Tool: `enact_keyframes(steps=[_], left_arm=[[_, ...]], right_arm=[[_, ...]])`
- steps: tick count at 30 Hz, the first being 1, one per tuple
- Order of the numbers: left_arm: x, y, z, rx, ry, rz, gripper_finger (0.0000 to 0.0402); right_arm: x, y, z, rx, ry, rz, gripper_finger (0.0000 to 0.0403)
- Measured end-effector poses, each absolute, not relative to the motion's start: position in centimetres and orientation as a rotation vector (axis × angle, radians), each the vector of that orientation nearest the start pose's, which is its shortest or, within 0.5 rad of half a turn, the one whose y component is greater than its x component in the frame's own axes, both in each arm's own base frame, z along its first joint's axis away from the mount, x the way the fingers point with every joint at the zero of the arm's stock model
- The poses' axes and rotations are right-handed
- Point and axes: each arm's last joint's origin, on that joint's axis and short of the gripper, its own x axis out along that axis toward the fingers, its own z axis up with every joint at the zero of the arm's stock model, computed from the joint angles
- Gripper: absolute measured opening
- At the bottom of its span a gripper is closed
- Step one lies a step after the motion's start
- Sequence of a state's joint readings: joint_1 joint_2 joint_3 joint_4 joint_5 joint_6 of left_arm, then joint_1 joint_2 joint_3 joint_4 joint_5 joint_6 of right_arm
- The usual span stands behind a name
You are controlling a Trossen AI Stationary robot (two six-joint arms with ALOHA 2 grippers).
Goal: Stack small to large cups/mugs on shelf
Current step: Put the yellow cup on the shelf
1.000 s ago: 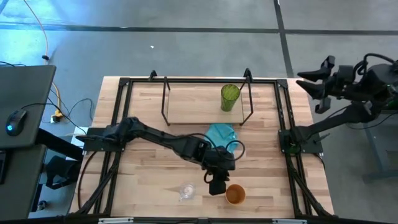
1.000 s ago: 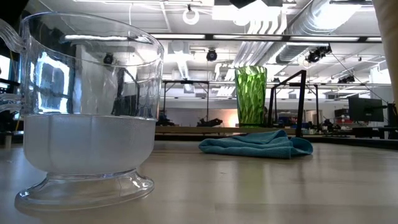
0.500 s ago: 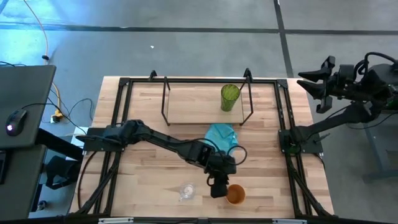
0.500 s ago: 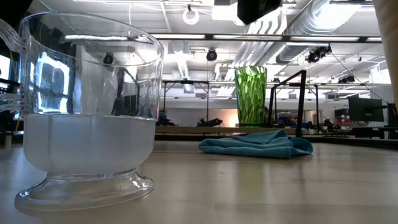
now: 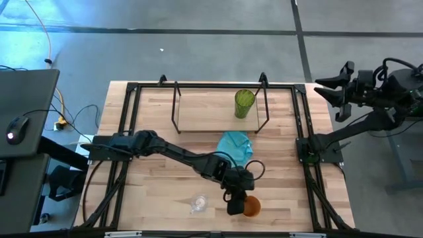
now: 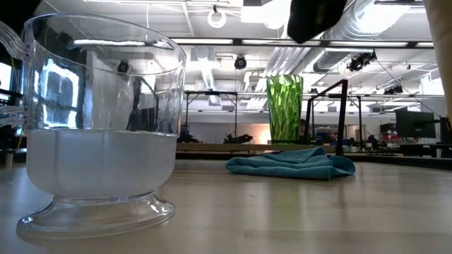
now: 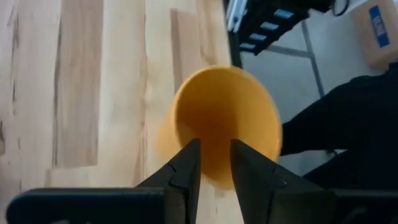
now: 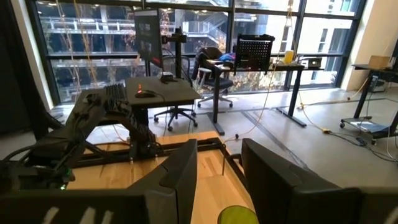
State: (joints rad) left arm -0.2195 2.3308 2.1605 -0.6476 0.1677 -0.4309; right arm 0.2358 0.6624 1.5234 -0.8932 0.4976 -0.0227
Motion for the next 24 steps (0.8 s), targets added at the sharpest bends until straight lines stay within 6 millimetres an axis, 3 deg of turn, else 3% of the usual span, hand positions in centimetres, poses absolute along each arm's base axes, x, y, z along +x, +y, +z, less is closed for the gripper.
enact_keyframes(steps=[24], left_arm=[[51.11, -11.51, 23.60, -0.325, 0.852, -0.139, 0.0076]], right_arm=[[2.21, -0.82, 48.53, -0.042, 0.057, -0.233, 0.0119]])
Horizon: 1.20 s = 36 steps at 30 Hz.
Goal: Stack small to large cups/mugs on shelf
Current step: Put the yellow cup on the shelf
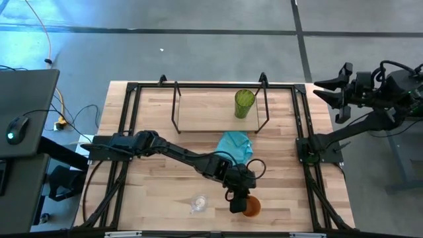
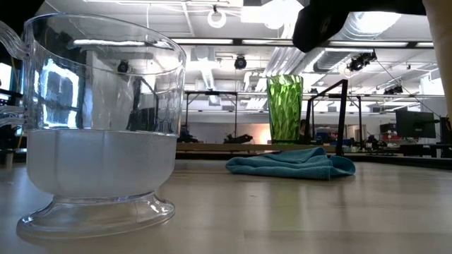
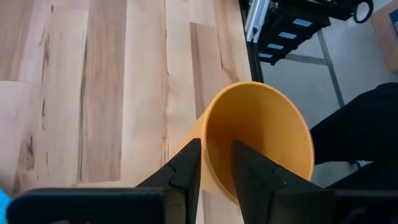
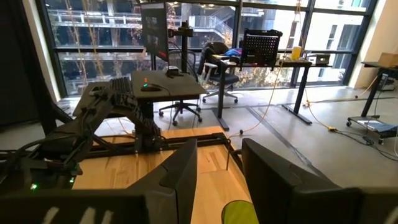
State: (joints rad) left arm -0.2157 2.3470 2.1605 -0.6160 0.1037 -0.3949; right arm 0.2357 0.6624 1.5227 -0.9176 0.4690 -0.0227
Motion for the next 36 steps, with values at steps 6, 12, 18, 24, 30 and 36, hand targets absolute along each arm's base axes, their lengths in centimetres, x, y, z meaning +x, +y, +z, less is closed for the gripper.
enact_keyframes(steps=[6, 12, 18, 24, 30, 36], left_arm=[[51.1, -11.5, 23.6, -0.314, 0.849, -0.140, 0.0076], [51.1, -11.5, 23.6, -0.305, 0.846, -0.146, 0.0076], [51.2, -11.5, 23.5, -0.296, 0.846, -0.153, 0.0076], [51.5, -11.6, 23.1, -0.296, 0.836, -0.157, 0.0076], [51.6, -10.9, 25.0, -0.269, 0.741, -0.175, 0.0076], [51.4, -10.9, 25.4, -0.275, 0.741, -0.198, 0.0076]], right_arm=[[2.2, -0.8, 48.5, -0.042, 0.057, -0.230, 0.0119], [2.2, -0.8, 48.5, -0.043, 0.059, -0.222, 0.0119], [2.2, -0.8, 48.5, -0.044, 0.065, -0.219, 0.0119], [2.2, -0.5, 47.4, 0.046, 0.161, -0.105, 0.0119], [2.2, 0.1, 45.9, 0.224, 0.356, 0.038, 0.0119], [2.7, 0.8, 44.9, 0.384, 0.539, 0.163, 0.0119]])
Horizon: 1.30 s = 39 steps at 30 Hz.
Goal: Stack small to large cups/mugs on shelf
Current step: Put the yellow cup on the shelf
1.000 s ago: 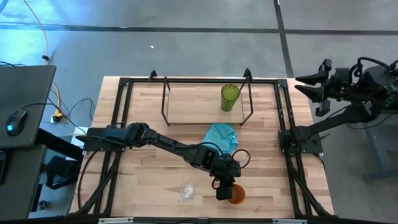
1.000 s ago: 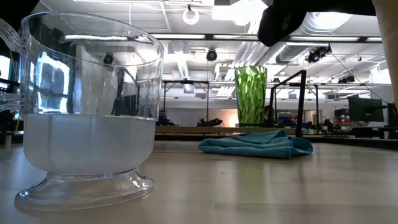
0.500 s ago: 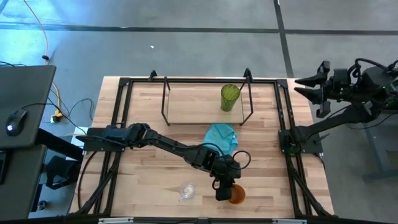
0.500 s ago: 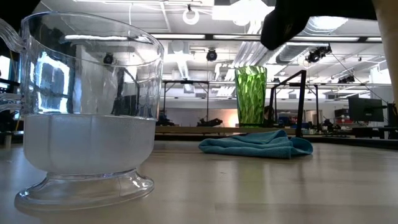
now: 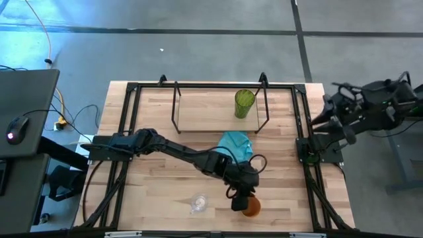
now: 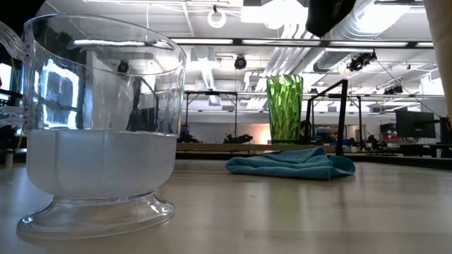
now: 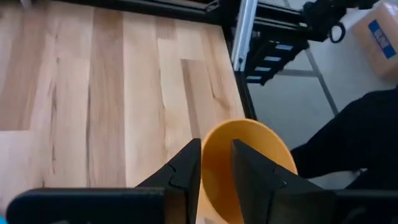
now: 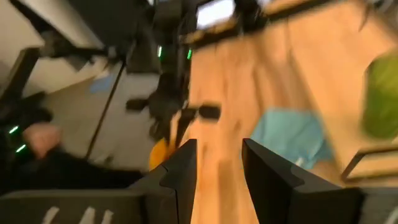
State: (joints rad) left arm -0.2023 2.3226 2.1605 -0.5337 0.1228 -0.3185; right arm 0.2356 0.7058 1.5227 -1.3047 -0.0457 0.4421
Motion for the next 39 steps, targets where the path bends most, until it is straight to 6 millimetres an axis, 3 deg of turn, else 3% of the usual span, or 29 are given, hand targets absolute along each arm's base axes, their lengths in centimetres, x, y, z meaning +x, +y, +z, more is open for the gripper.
enact_keyframes(steps=[9, 15, 20, 39], left_arm=[[49.4, -10.5, 28.1, -0.186, 0.790, -0.229, 0.0076], [48.3, -10.3, 27.6, -0.162, 0.917, -0.205, 0.0076], [48.8, -10.4, 27.7, -0.176, 0.869, -0.208, 0.0076], [51.0, -11.1, 24.2, -0.247, 0.842, -0.259, 0.0076]], right_arm=[[5.8, 1.9, 43.8, 0.470, 0.799, 0.190, 0.0119], [8.7, 2.9, 43.3, 0.481, 0.922, 0.257, 0.0119], [10.3, 3.4, 42.6, 0.428, 1.007, 0.284, 0.0119], [10.7, 3.0, 42.9, 0.253, 0.898, 0.228, 0.0119]])
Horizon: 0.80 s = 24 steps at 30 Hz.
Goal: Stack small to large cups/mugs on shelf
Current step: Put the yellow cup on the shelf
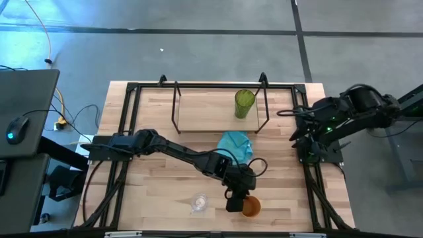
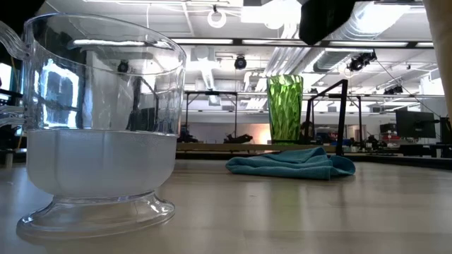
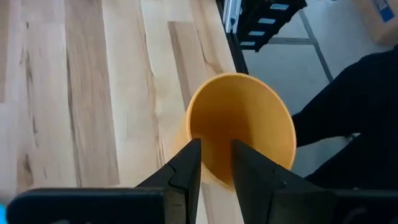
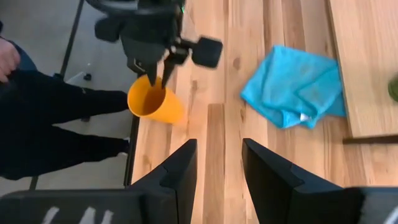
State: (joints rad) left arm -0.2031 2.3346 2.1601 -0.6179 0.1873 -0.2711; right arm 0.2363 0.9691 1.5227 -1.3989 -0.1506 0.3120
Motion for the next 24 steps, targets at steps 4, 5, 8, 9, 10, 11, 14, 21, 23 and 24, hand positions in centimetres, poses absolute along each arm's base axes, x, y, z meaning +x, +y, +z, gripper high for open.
enact_keyframes(steps=[4, 5, 8, 9, 10, 11, 14, 21, 23, 24], left_arm=[[51.3, -11.1, 23.9, -0.265, 0.837, -0.266, 0.0076], [51.4, -11.2, 23.7, -0.265, 0.827, -0.267, 0.0076], [51.5, -11.2, 23.4, -0.268, 0.829, -0.261, 0.0076], [51.6, -11.2, 23.4, -0.268, 0.829, -0.260, 0.0076], [51.6, -11.2, 23.4, -0.268, 0.827, -0.257, 0.0076], [51.6, -11.2, 23.4, -0.266, 0.823, -0.252, 0.0076], [51.8, -11.2, 22.8, -0.262, 0.826, -0.240, 0.0076], [52.1, -11.2, 21.4, -0.262, 0.860, -0.235, 0.0076], [52.1, -11.2, 21.5, -0.260, 0.851, -0.232, 0.0076], [52.1, -11.2, 21.7, -0.259, 0.845, -0.230, 0.0076]], right_arm=[[10.9, 3.1, 43.2, 0.239, 0.853, 0.245, 0.0119], [10.9, 3.1, 43.2, 0.234, 0.849, 0.248, 0.0119], [10.9, 3.1, 43.2, 0.232, 0.847, 0.249, 0.0119], [10.8, 3.1, 43.2, 0.227, 0.845, 0.252, 0.0119], [10.8, 3.1, 43.2, 0.226, 0.844, 0.252, 0.0119], [10.8, 3.0, 43.2, 0.226, 0.844, 0.253, 0.0119], [10.7, 3.0, 43.3, 0.224, 0.842, 0.254, 0.0119], [10.8, 3.1, 43.3, 0.212, 0.827, 0.262, 0.0119], [10.8, 3.1, 43.3, 0.211, 0.826, 0.263, 0.0119], [10.8, 3.1, 43.3, 0.211, 0.826, 0.263, 0.0119]])
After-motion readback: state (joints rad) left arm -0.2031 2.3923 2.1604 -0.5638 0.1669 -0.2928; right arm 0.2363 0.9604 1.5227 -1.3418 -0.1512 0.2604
